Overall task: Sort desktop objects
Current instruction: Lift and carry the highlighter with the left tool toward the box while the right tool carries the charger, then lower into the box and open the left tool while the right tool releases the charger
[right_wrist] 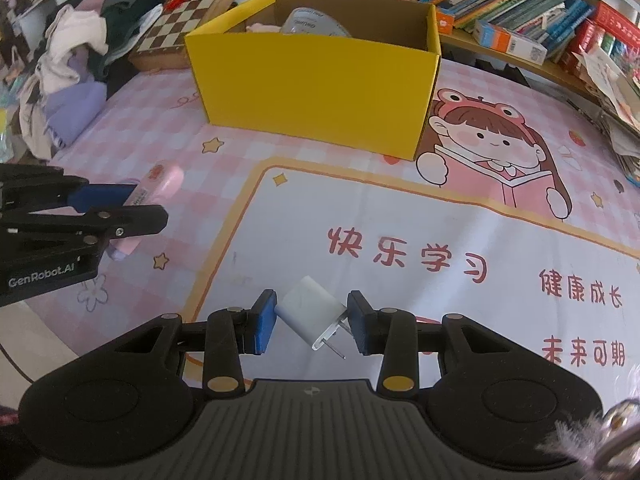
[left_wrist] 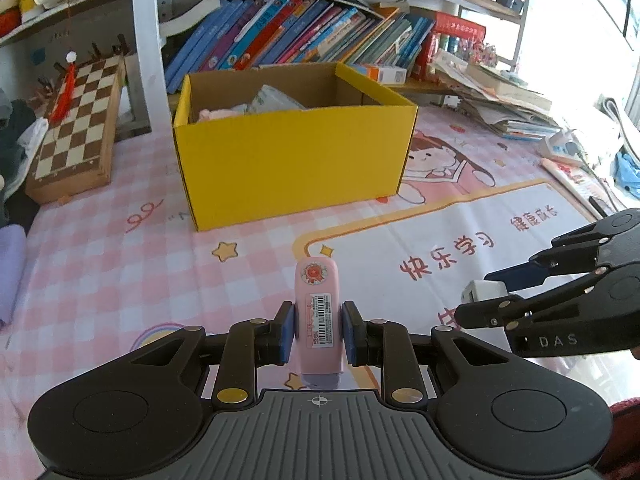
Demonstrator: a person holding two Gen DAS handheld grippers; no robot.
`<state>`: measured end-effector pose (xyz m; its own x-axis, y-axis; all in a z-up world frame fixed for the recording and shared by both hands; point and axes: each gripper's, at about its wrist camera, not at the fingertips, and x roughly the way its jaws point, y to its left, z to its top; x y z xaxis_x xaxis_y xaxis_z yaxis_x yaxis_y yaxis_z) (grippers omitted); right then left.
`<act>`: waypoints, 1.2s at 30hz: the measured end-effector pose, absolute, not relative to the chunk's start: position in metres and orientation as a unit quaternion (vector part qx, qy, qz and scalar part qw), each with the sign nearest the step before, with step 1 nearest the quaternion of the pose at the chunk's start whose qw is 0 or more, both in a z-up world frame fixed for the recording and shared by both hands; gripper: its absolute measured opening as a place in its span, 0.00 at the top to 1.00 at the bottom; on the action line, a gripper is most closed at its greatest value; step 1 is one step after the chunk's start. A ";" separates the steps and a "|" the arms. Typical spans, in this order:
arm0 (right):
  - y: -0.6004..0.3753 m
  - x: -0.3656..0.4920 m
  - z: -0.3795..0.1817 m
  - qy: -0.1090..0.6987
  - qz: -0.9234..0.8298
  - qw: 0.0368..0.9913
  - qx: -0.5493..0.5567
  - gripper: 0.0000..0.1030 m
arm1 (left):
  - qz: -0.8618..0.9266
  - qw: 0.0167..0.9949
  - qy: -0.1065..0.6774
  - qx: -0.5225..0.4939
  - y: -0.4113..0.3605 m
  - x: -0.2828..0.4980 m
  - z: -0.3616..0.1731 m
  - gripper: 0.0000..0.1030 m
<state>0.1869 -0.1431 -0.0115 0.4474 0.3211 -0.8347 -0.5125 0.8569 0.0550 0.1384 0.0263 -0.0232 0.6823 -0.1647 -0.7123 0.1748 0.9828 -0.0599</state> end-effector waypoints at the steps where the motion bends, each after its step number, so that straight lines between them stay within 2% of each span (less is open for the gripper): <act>1: -0.142 0.188 -0.010 0.464 0.246 0.845 -0.101 0.65 | -0.094 0.918 0.385 0.007 0.027 0.138 -0.021 0.78; 19: -0.130 0.233 0.042 0.409 0.254 0.872 -0.085 0.65 | -0.103 0.938 0.330 0.013 0.040 0.169 0.020 0.77; 36: -0.137 0.342 0.106 0.343 0.280 0.892 -0.089 0.65 | -0.077 0.957 0.279 0.026 0.034 0.251 0.051 0.78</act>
